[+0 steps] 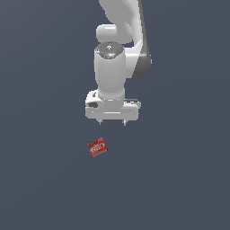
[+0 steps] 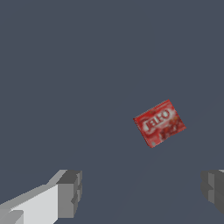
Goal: Pick up the object and move it to a goal position.
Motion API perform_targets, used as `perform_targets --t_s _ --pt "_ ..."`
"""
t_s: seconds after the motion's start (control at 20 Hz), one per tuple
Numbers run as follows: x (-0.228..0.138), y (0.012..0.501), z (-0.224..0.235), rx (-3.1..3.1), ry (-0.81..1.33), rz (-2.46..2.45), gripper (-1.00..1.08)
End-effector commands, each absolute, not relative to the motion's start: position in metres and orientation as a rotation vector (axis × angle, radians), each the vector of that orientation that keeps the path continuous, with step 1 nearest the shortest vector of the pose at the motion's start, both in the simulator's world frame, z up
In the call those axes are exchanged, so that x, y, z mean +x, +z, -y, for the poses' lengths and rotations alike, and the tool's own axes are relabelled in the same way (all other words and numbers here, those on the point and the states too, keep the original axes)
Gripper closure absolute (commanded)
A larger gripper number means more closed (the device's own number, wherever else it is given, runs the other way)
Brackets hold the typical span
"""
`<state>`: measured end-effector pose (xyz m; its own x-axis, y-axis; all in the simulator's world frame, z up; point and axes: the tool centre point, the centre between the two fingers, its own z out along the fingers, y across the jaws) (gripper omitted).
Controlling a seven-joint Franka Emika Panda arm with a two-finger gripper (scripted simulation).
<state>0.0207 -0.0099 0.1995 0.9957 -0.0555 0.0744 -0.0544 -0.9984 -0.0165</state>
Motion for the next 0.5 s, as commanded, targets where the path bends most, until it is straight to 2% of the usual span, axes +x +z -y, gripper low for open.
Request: perform_targets --t_s 0.0,0.45 --pt "0.021 0.200 0.010 -3.124 -0.117 -0.086 -0.92" --pt "0.023 0.218 -0.010 -3.130 -0.167 0.011 -0.92"
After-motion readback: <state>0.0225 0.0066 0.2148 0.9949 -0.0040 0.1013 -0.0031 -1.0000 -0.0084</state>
